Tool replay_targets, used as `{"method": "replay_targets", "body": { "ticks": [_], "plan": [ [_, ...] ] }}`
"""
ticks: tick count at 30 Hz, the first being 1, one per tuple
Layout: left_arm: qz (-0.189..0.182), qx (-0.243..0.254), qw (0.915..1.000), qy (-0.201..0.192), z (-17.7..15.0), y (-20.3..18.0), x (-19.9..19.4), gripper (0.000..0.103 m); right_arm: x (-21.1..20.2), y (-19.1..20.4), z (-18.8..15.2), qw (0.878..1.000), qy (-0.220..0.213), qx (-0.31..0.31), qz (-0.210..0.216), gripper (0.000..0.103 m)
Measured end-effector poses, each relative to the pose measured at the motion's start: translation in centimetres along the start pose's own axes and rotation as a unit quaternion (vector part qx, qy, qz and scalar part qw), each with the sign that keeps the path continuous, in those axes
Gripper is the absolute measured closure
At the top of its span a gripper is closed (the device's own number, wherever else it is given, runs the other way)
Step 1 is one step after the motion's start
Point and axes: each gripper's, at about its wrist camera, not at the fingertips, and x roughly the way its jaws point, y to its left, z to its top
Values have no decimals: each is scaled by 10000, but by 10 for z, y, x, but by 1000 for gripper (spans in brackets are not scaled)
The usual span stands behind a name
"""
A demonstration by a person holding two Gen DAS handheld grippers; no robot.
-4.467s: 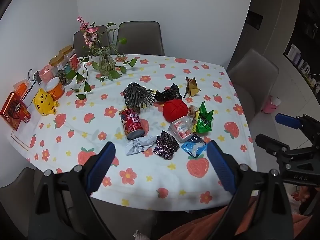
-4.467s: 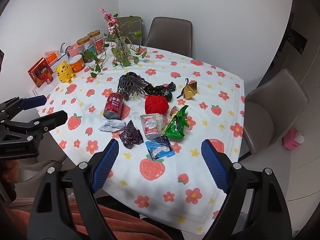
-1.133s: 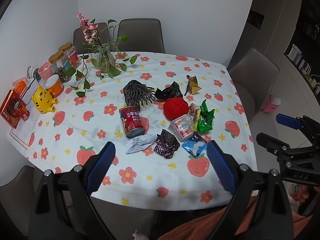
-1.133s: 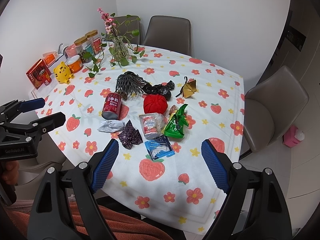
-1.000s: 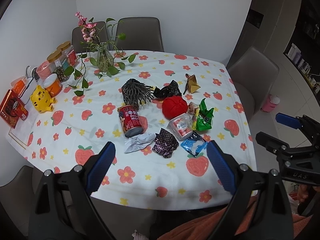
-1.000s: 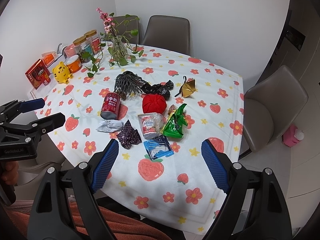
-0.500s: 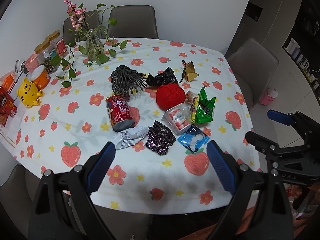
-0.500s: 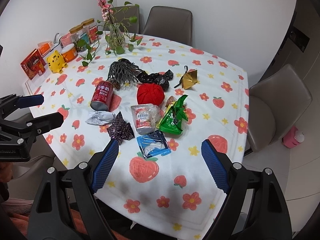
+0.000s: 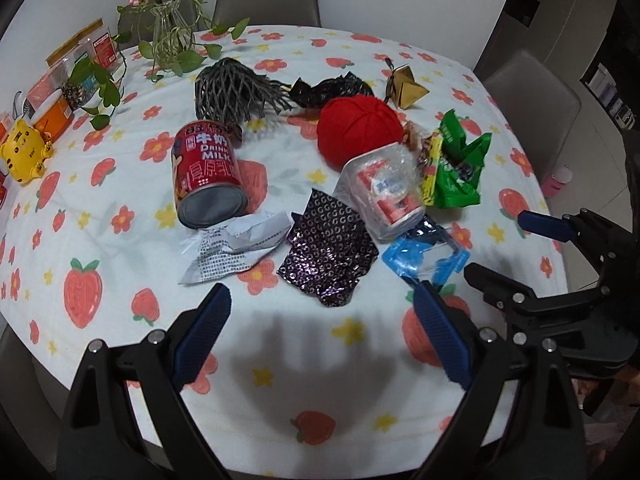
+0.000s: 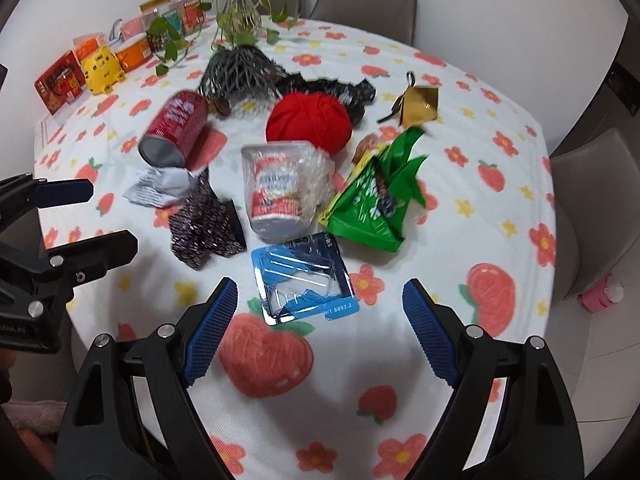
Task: Collect trash
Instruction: 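Grasp the purple wrapper with the left tool while the right tool grasps the blue blister pack, then carry the purple wrapper and blue blister pack with both tools over the grey bin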
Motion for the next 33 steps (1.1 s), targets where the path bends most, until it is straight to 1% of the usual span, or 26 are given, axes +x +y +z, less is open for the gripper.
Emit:
{"method": "replay_targets", "body": {
  "ticks": [4,9,11,12,13,14,15,16,17,18,21,23,25,29,33],
  "plan": [
    [142,78,9999,2,-5,4,26,11,28,0,-4,9999,89,126,-2,21],
    [98,77,9999,-74,-5,4,48,11,55,1,-6,9995,161,270,-83,21],
    [89,102,9999,-77,-5,4,57,13,62,1,-7,9994,157,274,-151,21],
    [67,86,9999,-89,-5,6,60,15,63,1,-7,9994,163,287,-102,21],
    [76,92,9999,-72,-4,7,63,22,64,1,-7,9994,157,284,-93,21],
    [61,118,9999,-35,-4,7,65,34,62,2,-8,9996,130,242,-108,24],
    [6,144,9999,22,-3,8,69,38,61,4,-8,9998,110,169,-62,29],
    [-41,154,9999,47,-4,8,70,44,59,8,-9,9999,86,53,-10,37],
    [-96,170,9998,42,-5,8,71,49,58,10,-9,10000,71,-30,3,42],
    [-109,208,9997,1,-5,8,71,52,56,13,-9,9999,52,-124,-82,42],
    [-275,301,9992,-2,-4,5,70,68,52,13,-11,9999,72,-82,55,43],
    [-382,299,9988,9,-3,4,70,73,49,10,-11,9999,63,-19,93,43],
    [-446,318,9985,-18,-3,3,66,74,42,6,-11,9999,34,23,112,43],
    [-542,375,9978,-100,-2,-1,51,75,31,4,-7,9999,-45,60,91,43],
    [-631,486,9967,-158,-1,-5,36,75,15,-5,-11,9998,-119,174,24,43]
  ]
}}
